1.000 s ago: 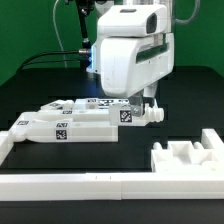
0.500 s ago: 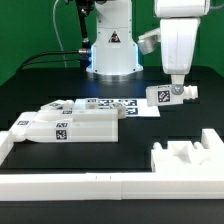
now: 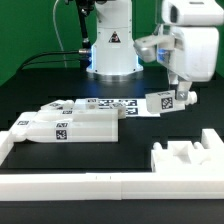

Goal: Assemble chair

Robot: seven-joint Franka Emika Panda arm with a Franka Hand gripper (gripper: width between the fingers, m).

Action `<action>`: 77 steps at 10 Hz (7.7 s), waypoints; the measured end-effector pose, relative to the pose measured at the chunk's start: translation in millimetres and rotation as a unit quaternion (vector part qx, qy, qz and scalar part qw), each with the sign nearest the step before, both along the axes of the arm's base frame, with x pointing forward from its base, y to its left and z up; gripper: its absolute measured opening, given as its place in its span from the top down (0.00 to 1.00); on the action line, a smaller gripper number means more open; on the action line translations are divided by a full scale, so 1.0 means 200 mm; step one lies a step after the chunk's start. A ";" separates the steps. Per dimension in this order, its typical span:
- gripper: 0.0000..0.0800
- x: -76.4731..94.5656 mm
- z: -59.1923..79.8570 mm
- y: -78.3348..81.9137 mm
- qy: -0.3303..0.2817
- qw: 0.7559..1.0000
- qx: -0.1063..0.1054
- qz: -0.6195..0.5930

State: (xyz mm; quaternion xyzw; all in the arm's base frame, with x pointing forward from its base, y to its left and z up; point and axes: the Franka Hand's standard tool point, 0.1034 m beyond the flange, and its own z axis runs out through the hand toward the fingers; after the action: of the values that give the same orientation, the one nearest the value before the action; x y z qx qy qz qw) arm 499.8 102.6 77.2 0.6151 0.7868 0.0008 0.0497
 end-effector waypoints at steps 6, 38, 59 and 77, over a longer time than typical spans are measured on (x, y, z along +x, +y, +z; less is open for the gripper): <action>0.64 -0.07 -0.03 -0.07 0.024 0.983 -0.033 0.181; 0.19 -0.16 -0.06 -0.06 0.004 0.848 0.021 -0.530; 0.19 -0.12 -0.09 -0.18 0.294 0.290 -0.088 -0.906; 0.65 -0.27 -0.34 -0.12 0.441 0.205 -0.198 -0.851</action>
Offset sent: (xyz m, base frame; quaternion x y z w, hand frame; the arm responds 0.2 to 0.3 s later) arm 0.0000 0.0000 0.0000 0.0000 0.0000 -0.1938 0.9810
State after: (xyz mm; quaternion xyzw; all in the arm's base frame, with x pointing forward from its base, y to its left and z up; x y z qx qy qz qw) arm 445.1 78.6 9.6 0.7860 -0.3405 -0.4693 -0.2143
